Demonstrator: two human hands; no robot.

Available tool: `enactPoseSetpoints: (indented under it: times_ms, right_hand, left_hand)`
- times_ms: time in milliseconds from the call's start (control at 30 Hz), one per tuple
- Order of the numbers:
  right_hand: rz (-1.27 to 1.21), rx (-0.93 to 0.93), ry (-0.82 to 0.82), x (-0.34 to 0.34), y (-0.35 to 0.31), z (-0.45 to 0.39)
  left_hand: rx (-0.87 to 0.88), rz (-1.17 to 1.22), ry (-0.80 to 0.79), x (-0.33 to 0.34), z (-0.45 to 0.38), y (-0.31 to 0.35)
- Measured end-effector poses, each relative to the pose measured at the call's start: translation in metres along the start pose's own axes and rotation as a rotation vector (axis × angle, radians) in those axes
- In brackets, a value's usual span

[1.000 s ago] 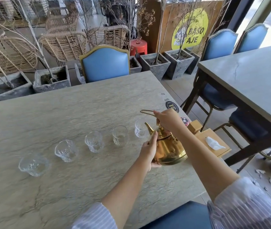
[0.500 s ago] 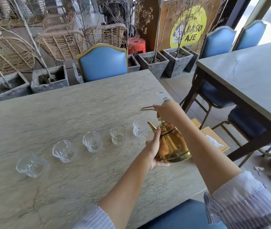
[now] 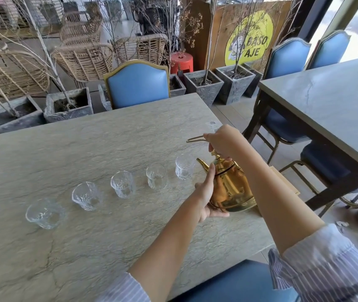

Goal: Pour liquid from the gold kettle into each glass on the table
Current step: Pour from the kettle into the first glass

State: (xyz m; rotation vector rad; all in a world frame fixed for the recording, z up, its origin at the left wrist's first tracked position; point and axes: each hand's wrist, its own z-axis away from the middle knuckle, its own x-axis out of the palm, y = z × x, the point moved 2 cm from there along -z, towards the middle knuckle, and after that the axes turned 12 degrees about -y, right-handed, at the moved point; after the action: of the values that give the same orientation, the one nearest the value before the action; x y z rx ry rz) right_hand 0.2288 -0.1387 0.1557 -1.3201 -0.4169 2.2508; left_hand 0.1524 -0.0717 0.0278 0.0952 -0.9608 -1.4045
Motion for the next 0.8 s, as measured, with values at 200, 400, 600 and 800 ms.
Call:
enactPoseSetpoints:
  times_ms: [200,400,600,800]
  right_hand:
    - [0.009,-0.004,0.004,-0.007,-0.004,0.009]
    - [0.048,-0.043,0.050,-0.015,-0.008,0.016]
    - [0.056,-0.058,0.086,-0.019,-0.009,0.016]
    - [0.020,-0.067,0.099,-0.012,-0.004,0.012]
  left_hand:
    - [0.013,-0.010,-0.013,0.006,0.008,0.002]
    - [0.019,0.018,-0.036,0.012,0.015,0.005]
    - [0.019,0.009,-0.049,0.014,0.016,0.008]
    - [0.008,0.025,-0.036,0.008,0.008,0.004]
